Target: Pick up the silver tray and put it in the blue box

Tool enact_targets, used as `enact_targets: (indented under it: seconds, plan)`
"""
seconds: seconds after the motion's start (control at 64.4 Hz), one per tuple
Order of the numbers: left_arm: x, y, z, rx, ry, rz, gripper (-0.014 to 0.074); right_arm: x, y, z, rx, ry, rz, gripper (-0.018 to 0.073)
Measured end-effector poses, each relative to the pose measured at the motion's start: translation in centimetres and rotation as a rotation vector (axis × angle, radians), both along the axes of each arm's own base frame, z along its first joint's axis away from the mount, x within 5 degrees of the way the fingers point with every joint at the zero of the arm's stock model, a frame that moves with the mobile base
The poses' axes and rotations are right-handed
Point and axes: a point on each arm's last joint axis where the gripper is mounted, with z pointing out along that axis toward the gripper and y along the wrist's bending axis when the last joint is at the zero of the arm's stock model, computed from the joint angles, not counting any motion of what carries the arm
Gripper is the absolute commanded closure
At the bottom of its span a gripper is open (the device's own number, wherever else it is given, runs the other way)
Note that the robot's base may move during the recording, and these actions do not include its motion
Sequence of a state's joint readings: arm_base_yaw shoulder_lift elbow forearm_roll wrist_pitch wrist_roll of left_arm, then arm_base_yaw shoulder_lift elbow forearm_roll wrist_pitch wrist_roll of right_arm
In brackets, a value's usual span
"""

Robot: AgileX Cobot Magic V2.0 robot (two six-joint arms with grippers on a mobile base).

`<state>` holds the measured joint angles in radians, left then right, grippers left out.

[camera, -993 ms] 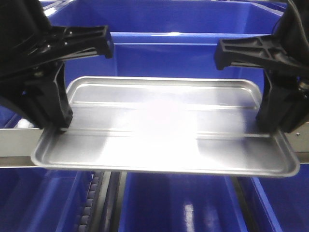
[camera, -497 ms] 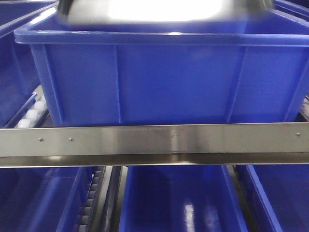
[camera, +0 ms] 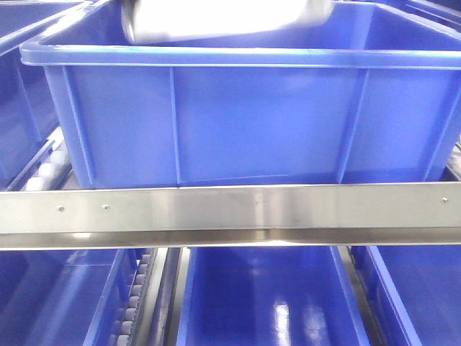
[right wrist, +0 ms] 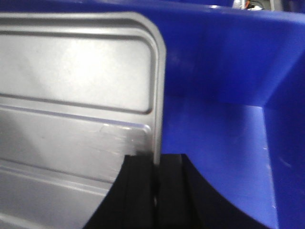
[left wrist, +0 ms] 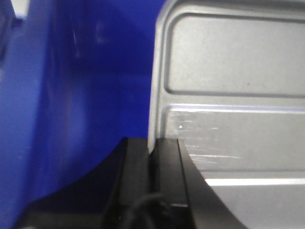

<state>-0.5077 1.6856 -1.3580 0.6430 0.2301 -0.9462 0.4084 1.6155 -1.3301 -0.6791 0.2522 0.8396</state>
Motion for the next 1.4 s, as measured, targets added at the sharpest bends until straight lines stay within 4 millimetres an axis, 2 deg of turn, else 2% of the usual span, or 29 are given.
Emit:
enact_targets:
  seconds: [0.124,0.264,0.326,0.404,0.45,0.497,0.528,0.807,0.854,0.885,0.947,0.962,0.993,1.04,1.288,1.397]
  plan:
    - [0.6,-0.3,-1.1,0.006,0.018,-0.005,0.0700,1.0,-0.3,-1.3,0.004,0.021,-0.007,0.0501]
    - [0.7,-0.5,-1.5,0.004,0.022,-0.010,0.0667,1.2,-0.4,-1.6,0.009,0.028,-0.011,0.0468]
    - [0.8,-0.4,-1.5,0.006,0.021,-0.009,0.0604,1.2,-0.4,-1.6,0.010,0.028,-0.012,0.0398]
    - [0.8,-0.4,-1.4,0.014,0.012,-0.015,0.0473,1.2,-0.3,-1.5,0.015,0.025,-0.009,0.0200]
    - [0.8,-0.4,-1.4,0.012,0.007,-0.019,0.0422,1.2,-0.3,-1.6,0.019,0.022,-0.004,0.0150]
    - [0.8,-0.5,-1.3,0.008,0.001,-0.023,0.0401,1.3,-0.3,-1.5,0.025,0.017,-0.002,0.0139]
    - [0.8,-0.5,-1.3,0.007,0.000,-0.024,0.0398,1.3,-0.4,-1.5,0.029,0.014,-0.003,0.0167]
    - [1.4,0.5,-1.1,0.005,-0.005,0.003,0.0398,2.0,-2.2,-1.4,0.035,0.004,-0.044,0.0174]
    - [1.4,0.6,-1.1,0.005,-0.005,0.004,0.0421,2.0,-2.2,-1.5,0.035,0.006,-0.046,0.0192]
    - [1.4,0.6,-1.1,0.005,-0.005,0.004,0.0466,2.0,-2.2,-1.5,0.035,0.006,-0.046,0.0226]
    - [1.4,0.6,-1.1,0.005,-0.005,0.004,0.0582,2.0,-2.2,-1.5,0.035,0.006,-0.046,0.0351]
    - [1.4,0.6,-1.1,0.005,-0.005,0.004,0.0647,2.0,-2.2,-1.5,0.035,0.006,-0.046,0.0383]
    - [1.3,0.6,-0.9,0.002,-0.010,0.003,0.0709,2.0,-2.2,-1.4,0.035,0.004,-0.046,0.0447]
    - [1.3,0.6,-0.7,-0.003,-0.019,-0.001,0.0685,1.9,-2.3,-1.2,0.037,-0.001,-0.045,0.0547]
    - [1.1,0.9,0.8,-0.047,-0.086,-0.028,0.0700,1.5,-2.1,-0.3,0.050,-0.031,-0.030,0.0531]
    - [0.4,1.7,2.6,-0.064,-0.129,-0.018,0.0700,0.9,-2.1,0.7,0.062,-0.061,-0.021,0.0532]
